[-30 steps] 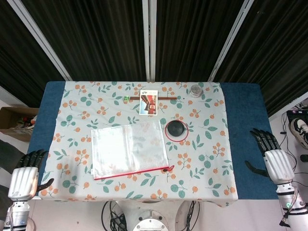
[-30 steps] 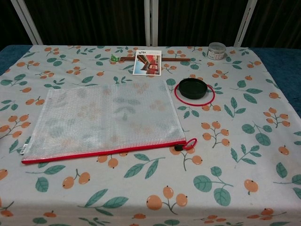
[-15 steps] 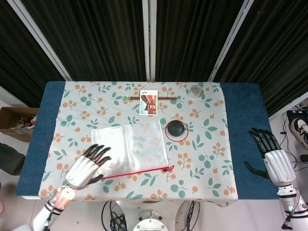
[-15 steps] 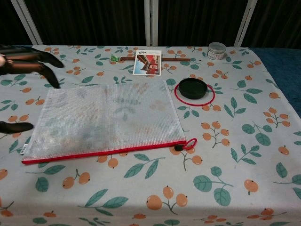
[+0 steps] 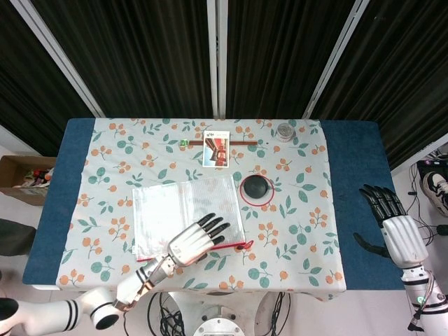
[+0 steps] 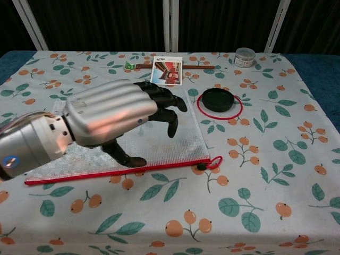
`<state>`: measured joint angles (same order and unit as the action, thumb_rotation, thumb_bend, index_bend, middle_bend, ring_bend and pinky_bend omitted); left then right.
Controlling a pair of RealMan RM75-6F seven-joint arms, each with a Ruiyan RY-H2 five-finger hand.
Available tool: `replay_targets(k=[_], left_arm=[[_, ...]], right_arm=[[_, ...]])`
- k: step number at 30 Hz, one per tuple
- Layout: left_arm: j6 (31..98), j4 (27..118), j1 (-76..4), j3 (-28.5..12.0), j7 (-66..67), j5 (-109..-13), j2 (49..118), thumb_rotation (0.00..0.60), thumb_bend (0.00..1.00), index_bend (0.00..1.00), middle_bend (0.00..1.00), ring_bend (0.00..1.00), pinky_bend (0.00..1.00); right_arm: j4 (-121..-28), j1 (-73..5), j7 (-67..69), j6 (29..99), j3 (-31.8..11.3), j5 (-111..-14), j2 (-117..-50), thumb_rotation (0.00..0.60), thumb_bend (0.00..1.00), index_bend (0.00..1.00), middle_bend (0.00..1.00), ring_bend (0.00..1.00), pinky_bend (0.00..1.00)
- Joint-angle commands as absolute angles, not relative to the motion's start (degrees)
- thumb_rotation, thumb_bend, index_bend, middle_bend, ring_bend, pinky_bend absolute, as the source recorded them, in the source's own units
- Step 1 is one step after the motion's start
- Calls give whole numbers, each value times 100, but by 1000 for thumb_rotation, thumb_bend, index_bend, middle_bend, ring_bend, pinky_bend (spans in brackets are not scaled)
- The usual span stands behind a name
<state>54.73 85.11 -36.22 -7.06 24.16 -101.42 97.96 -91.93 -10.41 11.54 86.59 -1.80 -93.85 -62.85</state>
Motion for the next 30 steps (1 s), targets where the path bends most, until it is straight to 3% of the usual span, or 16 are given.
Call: replay_targets(k=[1, 19, 30], left_arm=[[5210, 8179, -3923, -845, 2624, -9947, 10165, 600, 141, 396, 160, 129, 168], [5131, 6497, -4683, -882, 2378, -9496, 11387, 600, 126, 396, 160, 130, 168], [5282, 5960, -5073, -922, 1921, -9450, 11865, 600, 121, 414, 160, 130, 170]], right_arm=[[-9201, -1039, 1154, 8654, -190, -9376, -6275, 600, 160, 27, 53, 0, 0], [-9117, -903, 1330, 8766, -251, -9263, -6196, 600, 159, 27, 53, 0, 0], [-9098, -842, 1372, 8781, -271, -9207, -6178, 600, 160, 27, 53, 0, 0]])
